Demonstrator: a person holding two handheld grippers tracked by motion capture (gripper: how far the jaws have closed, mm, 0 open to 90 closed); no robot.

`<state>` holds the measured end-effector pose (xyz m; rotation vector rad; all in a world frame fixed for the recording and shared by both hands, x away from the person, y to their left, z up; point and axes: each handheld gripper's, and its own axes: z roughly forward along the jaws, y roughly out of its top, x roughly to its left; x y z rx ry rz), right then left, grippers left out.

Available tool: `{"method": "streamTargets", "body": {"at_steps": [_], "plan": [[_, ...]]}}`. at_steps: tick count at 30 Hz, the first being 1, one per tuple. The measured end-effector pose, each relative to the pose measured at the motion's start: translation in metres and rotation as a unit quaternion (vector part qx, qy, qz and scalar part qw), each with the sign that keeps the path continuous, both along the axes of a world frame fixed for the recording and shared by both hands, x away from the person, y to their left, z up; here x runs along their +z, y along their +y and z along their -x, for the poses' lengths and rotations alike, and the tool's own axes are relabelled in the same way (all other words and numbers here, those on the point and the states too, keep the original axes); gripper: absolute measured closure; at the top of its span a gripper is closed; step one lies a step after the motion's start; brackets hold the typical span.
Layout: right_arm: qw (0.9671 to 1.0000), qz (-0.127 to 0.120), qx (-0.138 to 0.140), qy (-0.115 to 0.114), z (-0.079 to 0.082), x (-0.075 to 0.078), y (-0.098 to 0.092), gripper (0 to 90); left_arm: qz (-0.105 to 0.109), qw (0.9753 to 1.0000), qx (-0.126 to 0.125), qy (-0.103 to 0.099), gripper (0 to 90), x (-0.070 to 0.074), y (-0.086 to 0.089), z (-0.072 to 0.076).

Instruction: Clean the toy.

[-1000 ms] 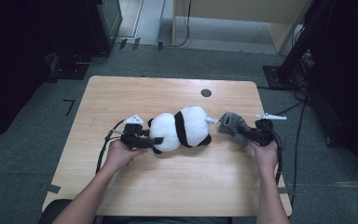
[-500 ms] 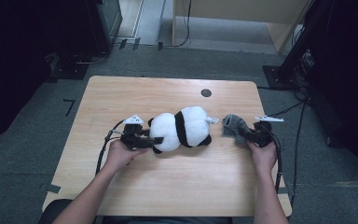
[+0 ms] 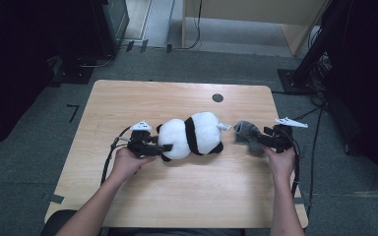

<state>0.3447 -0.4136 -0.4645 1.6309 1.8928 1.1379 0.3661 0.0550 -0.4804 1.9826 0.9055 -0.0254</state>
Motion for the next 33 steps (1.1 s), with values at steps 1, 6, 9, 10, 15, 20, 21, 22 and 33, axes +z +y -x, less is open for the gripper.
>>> {"method": "streamTargets", "body": {"at_steps": [1, 6, 9, 10, 15, 20, 21, 22, 33], "plan": [[1.0, 0.004, 0.006, -0.001, 0.001, 0.002, 0.004, 39.4, 0.0, 1.0, 0.0, 0.0, 36.3, 0.0, 0.0, 0.0], [0.9995, 0.015, 0.029, -0.003, 0.006, 0.009, 0.016, 39.1, 0.002, 1.0, 0.002, 0.002, 35.9, 0.001, 0.0, -0.001], [0.999, 0.013, 0.042, -0.002, 0.007, 0.012, 0.023, 39.3, 0.001, 1.0, 0.002, 0.003, 35.6, 0.001, 0.0, -0.001], [0.9989, 0.013, 0.046, -0.002, 0.008, 0.013, 0.025, 39.3, 0.002, 1.0, 0.002, 0.004, 35.6, 0.001, 0.0, -0.001], [0.9977, 0.019, 0.065, -0.002, 0.01, 0.017, 0.039, 39.3, 0.005, 1.0, 0.003, 0.008, 35.1, 0.001, 0.001, -0.001], [0.996, 0.022, 0.086, -0.008, 0.012, 0.021, 0.052, 39.5, 0.01, 0.9999, 0.004, 0.009, 34.9, 0.001, 0.001, -0.002], [0.9958, 0.021, 0.089, -0.008, 0.012, 0.022, 0.055, 39.5, 0.01, 0.9999, 0.004, 0.009, 34.9, 0.001, 0.001, -0.002], [0.9955, 0.021, 0.092, -0.009, 0.012, 0.022, 0.058, 39.5, 0.01, 0.9999, 0.004, 0.009, 34.8, 0.001, 0.001, -0.003], [0.9889, 0.017, 0.145, -0.029, 0.014, 0.031, 0.091, 38.6, 0.012, 0.9998, 0.003, 0.014, 34.8, 0.002, 0.001, -0.004]]}}
